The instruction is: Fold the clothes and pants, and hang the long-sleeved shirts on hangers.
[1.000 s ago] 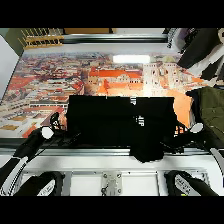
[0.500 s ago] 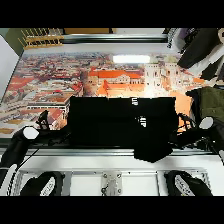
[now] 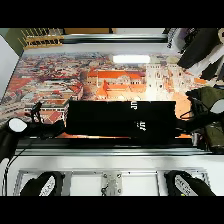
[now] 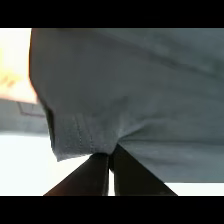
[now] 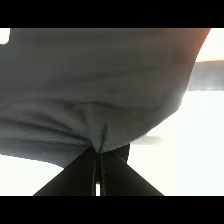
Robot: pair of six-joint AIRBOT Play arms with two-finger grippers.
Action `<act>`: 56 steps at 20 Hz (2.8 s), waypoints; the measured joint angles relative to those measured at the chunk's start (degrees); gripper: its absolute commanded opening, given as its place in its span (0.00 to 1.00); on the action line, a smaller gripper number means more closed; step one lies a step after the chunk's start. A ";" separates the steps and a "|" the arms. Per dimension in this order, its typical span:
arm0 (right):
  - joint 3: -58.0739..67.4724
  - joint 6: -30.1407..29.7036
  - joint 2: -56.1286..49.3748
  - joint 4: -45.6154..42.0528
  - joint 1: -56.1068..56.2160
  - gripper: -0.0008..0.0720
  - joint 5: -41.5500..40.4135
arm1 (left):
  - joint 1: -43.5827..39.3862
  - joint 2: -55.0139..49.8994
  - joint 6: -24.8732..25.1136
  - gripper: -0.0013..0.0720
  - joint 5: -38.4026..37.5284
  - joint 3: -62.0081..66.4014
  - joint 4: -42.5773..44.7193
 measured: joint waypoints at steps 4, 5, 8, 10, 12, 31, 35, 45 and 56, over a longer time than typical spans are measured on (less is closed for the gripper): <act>7.43 0.52 -7.67 -0.09 0.15 0.04 -3.54 | -2.73 -13.31 0.81 0.03 2.75 11.39 -0.04; 9.16 0.66 -9.60 -0.09 0.28 0.04 -4.63 | -3.32 -16.96 0.85 0.02 3.10 14.62 -0.04; 13.86 1.07 -15.56 -0.07 1.11 0.04 -8.28 | -4.70 -26.93 1.05 0.03 3.69 23.45 -0.04; 16.06 1.38 -18.80 0.04 1.84 0.04 -11.30 | -5.35 -32.50 1.07 0.03 3.76 28.57 0.00; 17.44 1.49 -21.31 0.42 2.62 0.04 -14.88 | -5.70 -37.44 1.09 0.03 3.67 33.18 0.02; 14.40 -18.14 -24.02 16.20 -19.19 1.00 -15.91 | -13.27 -35.01 0.61 0.03 3.45 39.28 -0.24; 12.90 -21.81 -30.12 19.21 -22.21 1.00 -13.51 | -19.43 -34.12 0.61 0.03 5.62 36.44 -0.42; 12.33 -25.00 -38.71 29.59 -16.81 0.99 -9.75 | -26.64 -33.97 0.59 0.03 9.68 35.45 -0.39; 17.33 -19.43 -35.36 23.37 -12.90 0.04 -9.11 | -28.00 -38.51 -0.07 0.02 11.45 36.33 -4.39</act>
